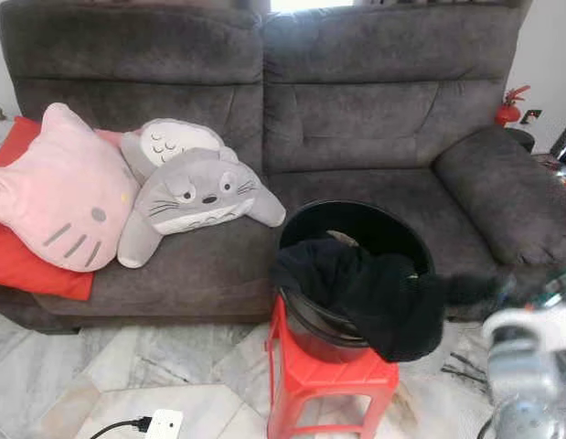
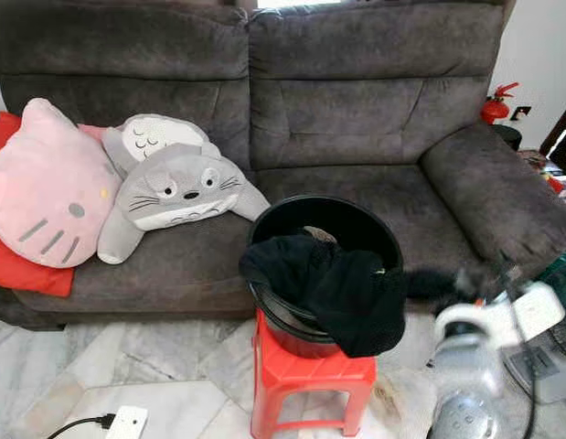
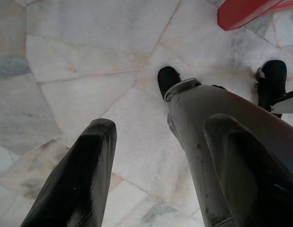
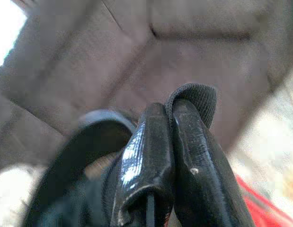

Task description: Hang hanger

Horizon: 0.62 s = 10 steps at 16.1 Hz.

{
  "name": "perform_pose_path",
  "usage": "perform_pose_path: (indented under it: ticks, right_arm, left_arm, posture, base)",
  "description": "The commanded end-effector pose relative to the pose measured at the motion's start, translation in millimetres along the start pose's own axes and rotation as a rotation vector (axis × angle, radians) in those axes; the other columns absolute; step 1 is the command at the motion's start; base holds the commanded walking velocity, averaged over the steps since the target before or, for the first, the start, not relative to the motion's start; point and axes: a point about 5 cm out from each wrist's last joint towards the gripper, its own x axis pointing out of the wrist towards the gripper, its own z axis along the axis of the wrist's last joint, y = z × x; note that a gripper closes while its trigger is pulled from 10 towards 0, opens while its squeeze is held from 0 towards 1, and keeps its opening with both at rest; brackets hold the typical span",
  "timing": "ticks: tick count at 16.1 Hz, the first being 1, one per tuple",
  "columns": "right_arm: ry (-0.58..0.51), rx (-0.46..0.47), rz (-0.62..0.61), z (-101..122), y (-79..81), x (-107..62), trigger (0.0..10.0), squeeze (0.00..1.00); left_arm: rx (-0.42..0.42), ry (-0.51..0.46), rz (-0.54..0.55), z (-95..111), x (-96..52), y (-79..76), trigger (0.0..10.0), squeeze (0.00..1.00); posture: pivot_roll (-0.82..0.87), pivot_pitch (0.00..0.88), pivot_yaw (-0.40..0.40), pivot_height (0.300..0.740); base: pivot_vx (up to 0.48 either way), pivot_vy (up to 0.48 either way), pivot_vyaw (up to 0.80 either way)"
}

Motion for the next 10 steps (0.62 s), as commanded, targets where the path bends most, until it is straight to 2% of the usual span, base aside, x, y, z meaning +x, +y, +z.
perform_pose_path:
  ticks: [1,3,5,8,10]
  right_arm:
    - [0.031,-0.014,-0.037,-6.9,-6.7,0.6,0.0,0.0]
    - [0.067,-0.005,-0.052,-15.4,-13.8,3.3,0.0,0.0]
    - [0.089,-0.016,-0.025,-20.4,-13.3,4.1,0.0,0.0]
    - [0.111,0.011,0.079,-24.3,-3.0,4.8,0.0,0.0]
    - [0.107,0.045,0.202,-24.9,12.4,3.7,0.0,0.0]
  left_arm:
    - [0.016,0.02,0.005,-4.1,-0.2,1.0,10.0,0.0]
    - [0.017,0.021,0.005,-4.3,-0.2,1.4,10.0,0.0]
    - [0.018,0.022,0.007,-4.8,-0.3,2.1,10.0,0.0]
    - [0.019,0.022,0.008,-5.1,-0.4,2.7,10.0,0.0]
    - [0.02,0.023,0.01,-5.5,-0.4,3.3,10.0,0.0]
  posture:
    - [-0.21,0.0,-0.034,0.74]
    - [-0.21,0.0,-0.033,0.74]
    - [-0.21,0.0,-0.032,0.74]
    - [-0.2,0.0,-0.03,0.74]
    - [-0.2,0.0,-0.03,0.74]
  base:
    - [0.0,0.0,0.0]
    - [0.0,0.0,0.0]
    - [0.0,0.0,0.0]
    - [0.0,0.0,0.0]
    - [0.0,0.0,0.0]
